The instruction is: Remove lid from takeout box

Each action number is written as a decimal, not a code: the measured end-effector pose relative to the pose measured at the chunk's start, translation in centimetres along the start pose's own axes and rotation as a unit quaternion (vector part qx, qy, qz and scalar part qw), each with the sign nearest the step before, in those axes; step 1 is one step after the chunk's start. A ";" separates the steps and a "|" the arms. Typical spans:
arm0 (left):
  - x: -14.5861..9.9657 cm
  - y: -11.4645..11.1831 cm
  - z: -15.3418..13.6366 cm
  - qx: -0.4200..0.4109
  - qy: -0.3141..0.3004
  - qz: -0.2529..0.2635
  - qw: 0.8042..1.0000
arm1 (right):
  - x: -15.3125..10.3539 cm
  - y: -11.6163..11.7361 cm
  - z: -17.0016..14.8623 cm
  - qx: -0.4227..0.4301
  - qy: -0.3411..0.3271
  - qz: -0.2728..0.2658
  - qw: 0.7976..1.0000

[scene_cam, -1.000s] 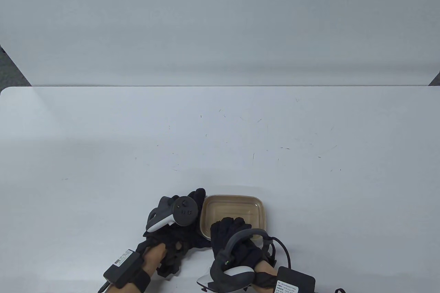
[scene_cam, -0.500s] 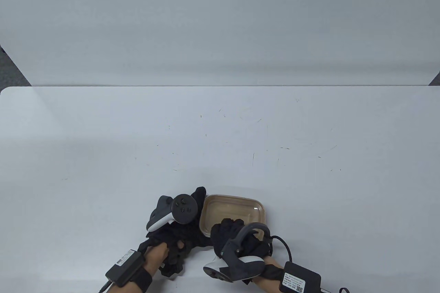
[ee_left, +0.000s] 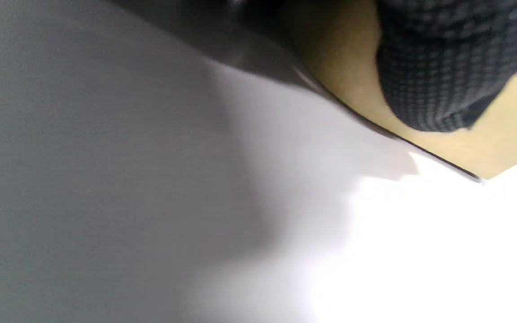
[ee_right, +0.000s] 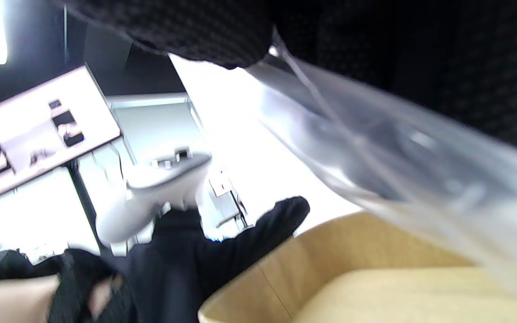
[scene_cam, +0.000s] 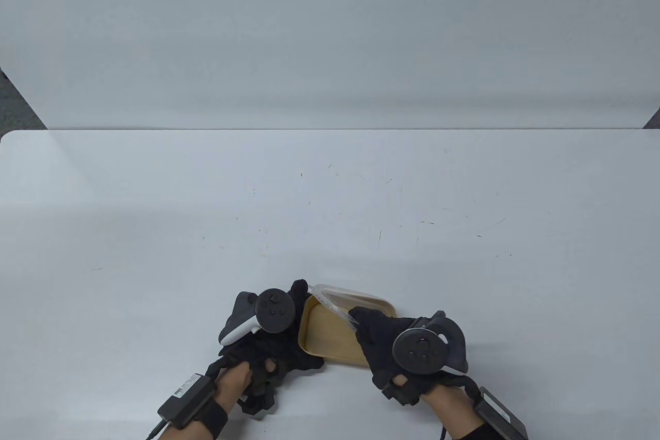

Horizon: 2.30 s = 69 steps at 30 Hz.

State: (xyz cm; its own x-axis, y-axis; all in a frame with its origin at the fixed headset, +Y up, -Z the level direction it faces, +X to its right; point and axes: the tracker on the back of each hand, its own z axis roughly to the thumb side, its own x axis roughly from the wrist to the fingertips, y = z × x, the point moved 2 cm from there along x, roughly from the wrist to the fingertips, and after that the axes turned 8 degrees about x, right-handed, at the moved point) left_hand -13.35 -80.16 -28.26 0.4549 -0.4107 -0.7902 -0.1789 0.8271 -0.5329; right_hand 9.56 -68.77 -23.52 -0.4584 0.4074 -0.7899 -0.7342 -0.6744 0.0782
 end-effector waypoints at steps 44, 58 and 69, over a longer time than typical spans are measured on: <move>-6.4 6.8 -5.2 -0.220 -0.035 0.191 0.956 | -2.6 -10.9 -5.5 -0.234 0.162 -0.176 0.942; -9.2 8.0 -0.3 0.227 0.049 0.335 0.913 | -2.0 -5.2 -1.9 -0.373 0.023 0.008 0.927; -8.6 7.9 -2.1 0.229 0.082 0.310 0.919 | -1.9 -5.4 -2.8 -0.359 0.052 0.006 0.932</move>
State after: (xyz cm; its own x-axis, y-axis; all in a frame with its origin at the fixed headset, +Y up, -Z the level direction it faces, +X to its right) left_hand -20.47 -70.87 -26.29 0.2447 0.1732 -0.9540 0.0431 0.9810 0.1892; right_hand 15.85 -67.63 -24.14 -0.3863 0.3600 -0.8492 -0.1879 -0.9321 -0.3097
